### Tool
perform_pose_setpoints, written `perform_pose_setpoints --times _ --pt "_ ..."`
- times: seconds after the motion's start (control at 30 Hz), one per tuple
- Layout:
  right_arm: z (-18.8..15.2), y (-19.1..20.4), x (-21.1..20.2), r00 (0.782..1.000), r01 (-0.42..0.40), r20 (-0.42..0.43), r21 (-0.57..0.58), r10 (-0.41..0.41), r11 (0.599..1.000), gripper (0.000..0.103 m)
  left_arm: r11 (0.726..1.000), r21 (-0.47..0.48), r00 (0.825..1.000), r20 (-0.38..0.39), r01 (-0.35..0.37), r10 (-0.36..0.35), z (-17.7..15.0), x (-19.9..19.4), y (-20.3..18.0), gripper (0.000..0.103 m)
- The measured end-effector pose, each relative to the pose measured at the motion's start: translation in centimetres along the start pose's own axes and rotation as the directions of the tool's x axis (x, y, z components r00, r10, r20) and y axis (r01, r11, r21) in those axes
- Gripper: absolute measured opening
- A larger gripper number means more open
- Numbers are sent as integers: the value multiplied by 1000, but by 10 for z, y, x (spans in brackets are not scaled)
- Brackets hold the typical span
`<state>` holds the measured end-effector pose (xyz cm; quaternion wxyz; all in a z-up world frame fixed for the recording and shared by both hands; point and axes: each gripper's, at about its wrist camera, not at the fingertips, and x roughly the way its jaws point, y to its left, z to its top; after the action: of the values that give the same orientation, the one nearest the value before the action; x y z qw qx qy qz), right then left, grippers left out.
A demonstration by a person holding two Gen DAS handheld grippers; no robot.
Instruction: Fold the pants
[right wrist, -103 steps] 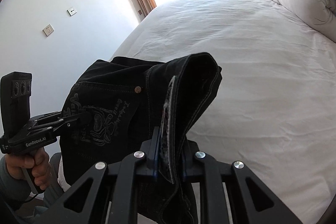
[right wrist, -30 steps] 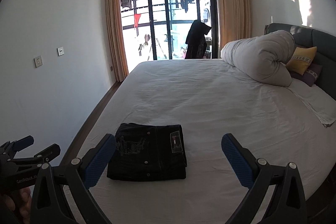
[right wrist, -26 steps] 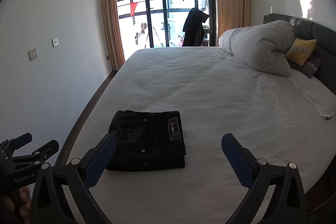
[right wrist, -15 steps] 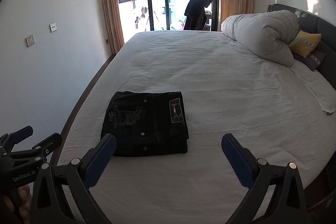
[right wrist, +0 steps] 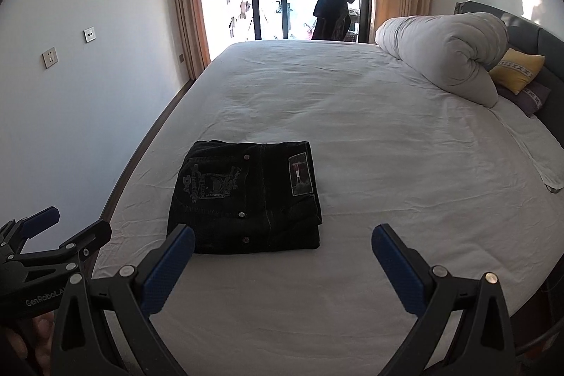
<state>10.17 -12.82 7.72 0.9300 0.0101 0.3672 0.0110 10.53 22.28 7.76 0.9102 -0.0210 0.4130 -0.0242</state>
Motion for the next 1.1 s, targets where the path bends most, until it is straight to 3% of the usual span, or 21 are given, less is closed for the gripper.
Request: perform_pose_setpoints --times 1.1 --pt "-4 4 4 1000 -2 -26 -7 1 1000 103 1000 1 1000 -5 3 -3 -6 3 -9 103"
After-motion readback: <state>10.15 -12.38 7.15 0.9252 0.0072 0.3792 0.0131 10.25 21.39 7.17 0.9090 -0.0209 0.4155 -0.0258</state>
